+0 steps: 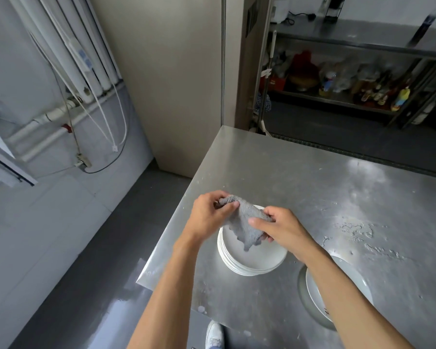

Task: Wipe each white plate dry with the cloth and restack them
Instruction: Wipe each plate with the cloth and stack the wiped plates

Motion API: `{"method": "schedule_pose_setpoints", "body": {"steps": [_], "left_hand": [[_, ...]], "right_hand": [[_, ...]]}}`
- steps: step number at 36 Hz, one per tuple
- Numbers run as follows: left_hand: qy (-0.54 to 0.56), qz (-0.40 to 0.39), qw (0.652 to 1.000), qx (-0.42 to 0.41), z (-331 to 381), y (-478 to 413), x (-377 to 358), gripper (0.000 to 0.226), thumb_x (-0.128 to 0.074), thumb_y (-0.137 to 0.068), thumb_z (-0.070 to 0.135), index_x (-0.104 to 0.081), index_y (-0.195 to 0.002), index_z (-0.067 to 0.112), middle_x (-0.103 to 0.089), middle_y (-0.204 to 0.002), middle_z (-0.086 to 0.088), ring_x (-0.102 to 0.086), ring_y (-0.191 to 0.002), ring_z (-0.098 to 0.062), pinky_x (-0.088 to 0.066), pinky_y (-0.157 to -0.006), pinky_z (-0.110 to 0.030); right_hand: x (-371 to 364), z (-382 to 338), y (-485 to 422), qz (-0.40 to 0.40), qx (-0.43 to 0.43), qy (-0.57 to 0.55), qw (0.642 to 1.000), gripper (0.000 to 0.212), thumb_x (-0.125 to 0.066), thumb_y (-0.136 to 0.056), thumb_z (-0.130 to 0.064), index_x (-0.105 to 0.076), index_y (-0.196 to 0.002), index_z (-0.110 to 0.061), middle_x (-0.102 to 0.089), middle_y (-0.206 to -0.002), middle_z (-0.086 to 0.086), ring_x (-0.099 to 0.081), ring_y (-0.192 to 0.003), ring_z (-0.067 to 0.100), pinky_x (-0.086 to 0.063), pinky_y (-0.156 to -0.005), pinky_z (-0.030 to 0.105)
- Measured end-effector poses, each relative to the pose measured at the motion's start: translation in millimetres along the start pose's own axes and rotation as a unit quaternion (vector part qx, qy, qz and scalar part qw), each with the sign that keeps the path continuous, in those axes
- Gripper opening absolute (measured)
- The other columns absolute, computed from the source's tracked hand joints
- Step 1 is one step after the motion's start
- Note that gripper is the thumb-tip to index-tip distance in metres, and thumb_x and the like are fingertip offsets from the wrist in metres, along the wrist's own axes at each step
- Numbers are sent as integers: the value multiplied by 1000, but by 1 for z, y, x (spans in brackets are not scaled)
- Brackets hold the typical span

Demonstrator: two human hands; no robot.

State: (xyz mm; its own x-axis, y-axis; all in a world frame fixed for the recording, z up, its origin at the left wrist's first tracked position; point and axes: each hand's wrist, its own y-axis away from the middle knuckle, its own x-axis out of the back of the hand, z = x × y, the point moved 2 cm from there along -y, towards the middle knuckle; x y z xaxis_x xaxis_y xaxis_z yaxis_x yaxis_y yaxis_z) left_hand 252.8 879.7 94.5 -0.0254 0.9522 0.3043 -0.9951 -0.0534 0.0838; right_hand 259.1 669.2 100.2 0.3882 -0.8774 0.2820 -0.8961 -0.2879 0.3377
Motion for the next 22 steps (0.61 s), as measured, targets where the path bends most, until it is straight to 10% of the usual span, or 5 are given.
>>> {"method": "schedule_pose_setpoints", "body": {"steps": [7, 16, 22], "left_hand": [[-113, 89, 985, -90, 2, 2, -21, 13, -84, -85, 34, -72, -88, 37, -68, -86, 10, -65, -83, -2, -44, -71, -9], [-70, -35, 991, -108, 4, 6, -31, 64, -93, -74, 45, -70, -133, 37, -64, -105, 15, -65, -103, -2, -51, -90, -15], [53, -19, 997, -51, 11, 7, -22, 22, -65, -93, 29, -75, -105, 43, -76, -86, 7, -69, -74, -12, -55, -71, -31]], "right_hand": [[-4, 2, -3, 103, -49, 16, 993, 32, -72, -83, -32, -48, -67, -17, -61, -57, -2, -73, -57, 21, -47, -51, 28], [-12, -13, -1, 59, -46, -215, 974, 45, -38, -103, -36, -78, -94, -19, -78, -95, 5, -75, -85, 16, -52, -84, 38], [-4, -3, 1, 107, 34, -115, 987, 27, -63, -83, -32, -70, -108, -27, -71, -109, -5, -64, -109, 11, -44, -87, 21]]}}
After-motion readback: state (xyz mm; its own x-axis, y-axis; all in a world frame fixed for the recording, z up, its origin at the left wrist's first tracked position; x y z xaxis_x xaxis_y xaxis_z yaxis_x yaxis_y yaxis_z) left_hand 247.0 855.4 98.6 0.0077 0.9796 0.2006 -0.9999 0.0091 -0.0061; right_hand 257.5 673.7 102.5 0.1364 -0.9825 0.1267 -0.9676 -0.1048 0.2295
